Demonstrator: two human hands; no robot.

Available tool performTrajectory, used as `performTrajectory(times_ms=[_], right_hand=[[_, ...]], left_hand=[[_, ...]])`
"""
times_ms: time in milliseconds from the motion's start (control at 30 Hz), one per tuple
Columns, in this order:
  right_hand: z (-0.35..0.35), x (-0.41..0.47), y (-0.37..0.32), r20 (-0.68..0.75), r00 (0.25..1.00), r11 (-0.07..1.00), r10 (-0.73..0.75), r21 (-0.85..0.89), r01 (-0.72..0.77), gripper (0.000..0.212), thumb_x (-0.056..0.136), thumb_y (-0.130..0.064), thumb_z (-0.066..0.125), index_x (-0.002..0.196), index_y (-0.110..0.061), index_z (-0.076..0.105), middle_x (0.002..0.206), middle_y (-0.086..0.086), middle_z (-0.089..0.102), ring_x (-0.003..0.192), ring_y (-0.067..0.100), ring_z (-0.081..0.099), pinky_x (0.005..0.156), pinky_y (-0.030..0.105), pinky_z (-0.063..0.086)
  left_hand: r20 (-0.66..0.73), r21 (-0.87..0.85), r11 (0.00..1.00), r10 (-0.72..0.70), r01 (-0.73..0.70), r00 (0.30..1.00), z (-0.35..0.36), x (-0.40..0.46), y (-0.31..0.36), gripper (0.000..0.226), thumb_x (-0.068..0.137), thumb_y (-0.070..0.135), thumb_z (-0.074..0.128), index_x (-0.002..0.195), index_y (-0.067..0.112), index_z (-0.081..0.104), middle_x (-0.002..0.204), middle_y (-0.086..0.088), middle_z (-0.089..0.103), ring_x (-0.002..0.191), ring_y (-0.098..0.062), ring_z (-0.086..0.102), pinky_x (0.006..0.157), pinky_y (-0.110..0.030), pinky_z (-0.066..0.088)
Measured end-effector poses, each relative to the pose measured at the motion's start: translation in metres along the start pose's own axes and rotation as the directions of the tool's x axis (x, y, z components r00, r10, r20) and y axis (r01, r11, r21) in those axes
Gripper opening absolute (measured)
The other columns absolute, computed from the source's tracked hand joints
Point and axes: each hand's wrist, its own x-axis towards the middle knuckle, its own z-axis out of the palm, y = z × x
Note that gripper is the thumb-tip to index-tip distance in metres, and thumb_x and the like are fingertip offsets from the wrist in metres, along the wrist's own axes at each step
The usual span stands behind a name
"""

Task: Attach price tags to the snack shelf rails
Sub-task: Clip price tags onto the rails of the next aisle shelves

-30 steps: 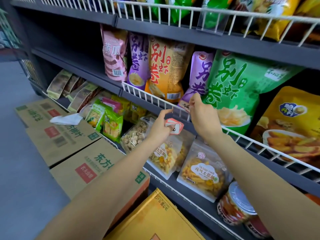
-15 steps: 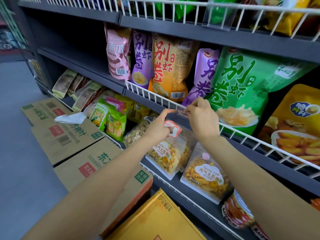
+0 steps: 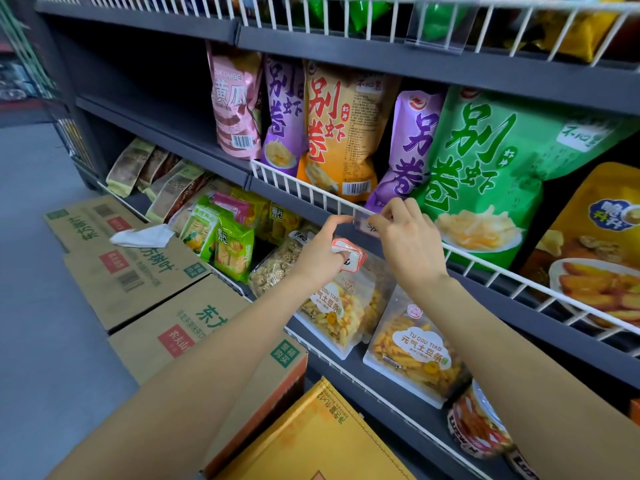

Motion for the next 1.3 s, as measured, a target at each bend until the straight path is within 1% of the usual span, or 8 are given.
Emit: performTrajectory(times_ms=[200, 367, 600, 767, 900, 1067, 1167, 1300], right_hand=[[0.004, -0.002, 0.001, -0.045, 0.999, 1.0, 0.002, 0.027, -0.001, 0.041, 0.044, 0.012, 0.079, 0.08, -0.005, 0.069, 0.073, 0.011, 0.059, 0.071, 0.032, 0.056, 0.053, 0.031, 0.045], [0.008, -0.002, -0.001, -0.072, 0.997, 0.998, 0.033, 0.051, -0.029, 0.036, 0.049, 0.013, 0.075, 0.079, -0.003, 0.066, 0.073, 0.015, 0.059, 0.071, 0.034, 0.056, 0.052, 0.033, 0.043], [0.012, 0.0, -0.004, -0.017, 0.967, 0.949, 0.255, 0.198, -0.247, 0.017, 0.075, 0.004, 0.066, 0.089, -0.003, 0.072, 0.095, 0.015, 0.059, 0.089, 0.037, 0.051, 0.067, 0.04, 0.044], [0.015, -0.007, -0.001, -0.058, 0.986, 0.979, 0.156, 0.142, -0.146, 0.025, 0.069, 0.005, 0.073, 0.091, -0.005, 0.073, 0.093, 0.015, 0.06, 0.081, 0.036, 0.054, 0.062, 0.04, 0.048], [0.017, -0.013, 0.001, -0.075, 0.995, 0.995, 0.072, 0.074, -0.067, 0.03, 0.066, 0.002, 0.077, 0.094, -0.006, 0.071, 0.092, 0.013, 0.06, 0.076, 0.034, 0.054, 0.057, 0.038, 0.047], [0.016, -0.02, 0.001, -0.073, 0.997, 1.0, 0.021, -0.011, -0.022, 0.049, 0.061, -0.001, 0.079, 0.108, -0.007, 0.066, 0.099, 0.015, 0.06, 0.076, 0.033, 0.054, 0.058, 0.036, 0.046], [0.015, -0.022, 0.001, -0.057, 0.998, 1.0, 0.008, -0.013, -0.009, 0.057, 0.062, -0.001, 0.075, 0.117, -0.009, 0.062, 0.1, 0.013, 0.059, 0.077, 0.032, 0.052, 0.059, 0.035, 0.045], [0.013, -0.021, -0.001, -0.024, 0.999, 0.999, 0.046, 0.008, -0.046, 0.056, 0.063, 0.0, 0.072, 0.118, -0.005, 0.061, 0.097, 0.013, 0.058, 0.077, 0.031, 0.052, 0.059, 0.035, 0.045]], left_hand=[[-0.008, -0.012, 1.0, -0.001, 0.001, 1.0, 0.002, 0.002, 0.0, 0.055, 0.091, 0.007, 0.051, 0.128, 0.043, 0.033, 0.121, -0.011, 0.056, 0.09, -0.024, 0.062, 0.079, -0.045, 0.055], [-0.002, -0.006, 1.0, 0.007, -0.007, 1.0, 0.0, 0.0, 0.003, 0.055, 0.091, 0.006, 0.052, 0.13, 0.04, 0.033, 0.123, -0.013, 0.055, 0.094, -0.025, 0.061, 0.08, -0.045, 0.055], [-0.006, 0.02, 1.0, -0.003, 0.003, 1.0, 0.0, -0.001, 0.009, 0.059, 0.091, 0.005, 0.051, 0.132, 0.042, 0.032, 0.127, -0.011, 0.051, 0.089, -0.025, 0.062, 0.076, -0.047, 0.055], [0.007, 0.095, 0.995, 0.034, -0.034, 0.999, -0.001, -0.003, 0.014, 0.064, 0.092, 0.004, 0.05, 0.139, 0.039, 0.026, 0.133, -0.01, 0.049, 0.095, -0.031, 0.06, 0.079, -0.043, 0.055], [0.033, 0.153, 0.986, 0.068, -0.073, 0.997, -0.004, -0.001, 0.014, 0.067, 0.092, 0.004, 0.05, 0.144, 0.037, 0.022, 0.145, -0.005, 0.042, 0.091, -0.02, 0.061, 0.071, -0.03, 0.051], [0.042, 0.18, 0.981, 0.073, -0.079, 0.996, -0.005, -0.002, 0.017, 0.066, 0.093, 0.006, 0.049, 0.146, 0.034, 0.02, 0.15, -0.003, 0.035, 0.127, -0.026, 0.046, 0.09, -0.031, 0.046], [-0.048, 0.116, 0.992, 0.048, -0.042, 0.998, -0.001, -0.003, 0.015, 0.054, 0.094, 0.009, 0.05, 0.141, 0.024, 0.03, 0.141, -0.011, 0.045, 0.117, -0.03, 0.054, 0.084, -0.031, 0.046], [-0.187, 0.027, 0.999, 0.048, -0.043, 0.981, -0.001, -0.009, 0.013, 0.029, 0.093, 0.009, 0.052, 0.122, 0.008, 0.048, 0.122, -0.011, 0.058, 0.113, -0.025, 0.055, 0.088, -0.029, 0.045]])
